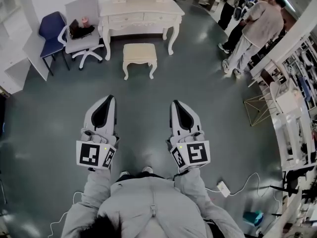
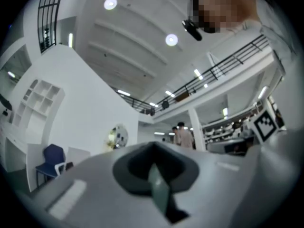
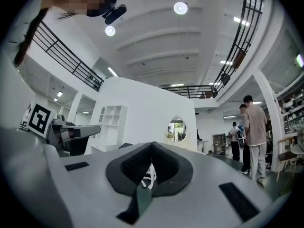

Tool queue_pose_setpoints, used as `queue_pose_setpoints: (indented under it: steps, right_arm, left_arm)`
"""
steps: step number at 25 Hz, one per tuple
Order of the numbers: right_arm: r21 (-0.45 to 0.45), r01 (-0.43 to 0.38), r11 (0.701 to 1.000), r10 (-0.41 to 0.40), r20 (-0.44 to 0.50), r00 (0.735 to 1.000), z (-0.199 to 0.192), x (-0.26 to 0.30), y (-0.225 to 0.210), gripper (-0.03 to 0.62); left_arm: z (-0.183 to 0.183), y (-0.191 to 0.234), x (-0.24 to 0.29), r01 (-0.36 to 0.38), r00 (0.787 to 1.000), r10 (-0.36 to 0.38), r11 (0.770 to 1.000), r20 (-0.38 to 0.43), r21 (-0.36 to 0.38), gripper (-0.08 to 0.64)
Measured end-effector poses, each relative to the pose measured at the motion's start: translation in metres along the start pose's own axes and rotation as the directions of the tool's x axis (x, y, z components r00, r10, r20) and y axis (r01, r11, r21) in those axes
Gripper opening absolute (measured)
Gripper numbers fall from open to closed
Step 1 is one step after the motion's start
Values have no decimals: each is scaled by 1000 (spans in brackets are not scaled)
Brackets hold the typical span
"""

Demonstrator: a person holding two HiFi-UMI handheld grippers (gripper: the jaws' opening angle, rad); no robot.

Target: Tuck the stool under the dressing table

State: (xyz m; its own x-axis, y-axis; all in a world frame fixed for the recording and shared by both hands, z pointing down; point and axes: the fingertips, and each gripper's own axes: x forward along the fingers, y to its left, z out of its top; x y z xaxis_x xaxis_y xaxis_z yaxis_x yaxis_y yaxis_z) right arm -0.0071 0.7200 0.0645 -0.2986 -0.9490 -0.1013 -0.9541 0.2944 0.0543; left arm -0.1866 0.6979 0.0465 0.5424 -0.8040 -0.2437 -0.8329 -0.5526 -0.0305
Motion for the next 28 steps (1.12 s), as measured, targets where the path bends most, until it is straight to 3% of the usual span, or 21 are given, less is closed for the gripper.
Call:
queue_pose_setpoints:
  steps: [13,19,28]
  right_arm:
    - [16,-8,1000,7,27,1000,-10,-7,-32,2]
    - [36,-10,999,10,19,1000,-19,-2,-41,2]
    - [27,28,999,-28,7,1000,-32,68,-78,2]
  left_arm:
    - [-7,-23,12,-2,1000,2,1000,12,14,8]
    - [-16,-21,28,2,1000,-2,1000,1,-14,8]
    - [-42,12,100,43,999,-43,999,5,-19,8]
